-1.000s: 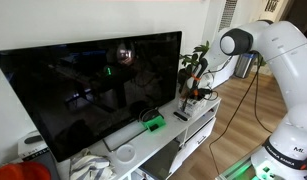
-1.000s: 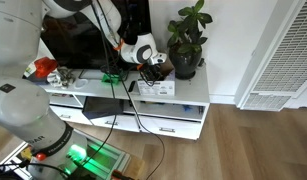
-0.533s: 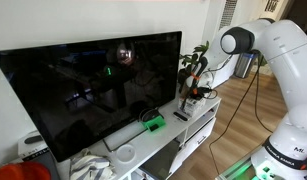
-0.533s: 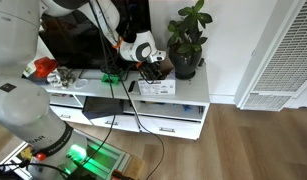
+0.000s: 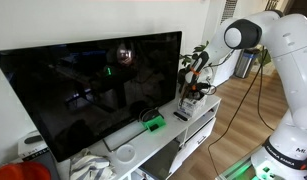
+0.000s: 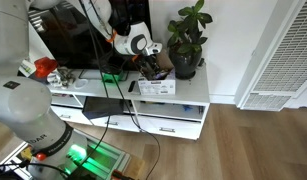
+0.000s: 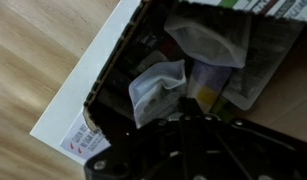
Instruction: Remove the sachet from the box
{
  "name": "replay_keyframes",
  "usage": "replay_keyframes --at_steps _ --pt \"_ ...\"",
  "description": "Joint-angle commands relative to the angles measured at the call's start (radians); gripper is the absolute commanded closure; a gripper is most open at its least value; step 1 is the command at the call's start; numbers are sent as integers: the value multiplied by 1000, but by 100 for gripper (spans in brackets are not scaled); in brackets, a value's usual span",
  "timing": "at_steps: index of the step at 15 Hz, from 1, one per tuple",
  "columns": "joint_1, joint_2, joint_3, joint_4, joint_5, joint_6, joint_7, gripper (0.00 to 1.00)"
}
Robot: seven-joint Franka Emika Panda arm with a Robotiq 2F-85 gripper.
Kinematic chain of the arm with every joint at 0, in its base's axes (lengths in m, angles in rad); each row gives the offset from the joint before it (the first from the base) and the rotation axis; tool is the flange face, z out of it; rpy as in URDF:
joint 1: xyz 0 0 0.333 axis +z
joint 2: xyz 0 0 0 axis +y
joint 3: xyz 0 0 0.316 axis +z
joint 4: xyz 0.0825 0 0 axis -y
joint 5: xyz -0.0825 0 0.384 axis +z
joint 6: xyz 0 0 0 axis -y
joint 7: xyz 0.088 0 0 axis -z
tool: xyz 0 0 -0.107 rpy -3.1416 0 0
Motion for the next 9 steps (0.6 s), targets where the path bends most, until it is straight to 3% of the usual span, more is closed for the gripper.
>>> replay_keyframes --at_steps 1,9 --pt "51 -85 -51 -66 -60 -42 75 100" --pt "85 -228 -66 -163 -159 -65 153 100"
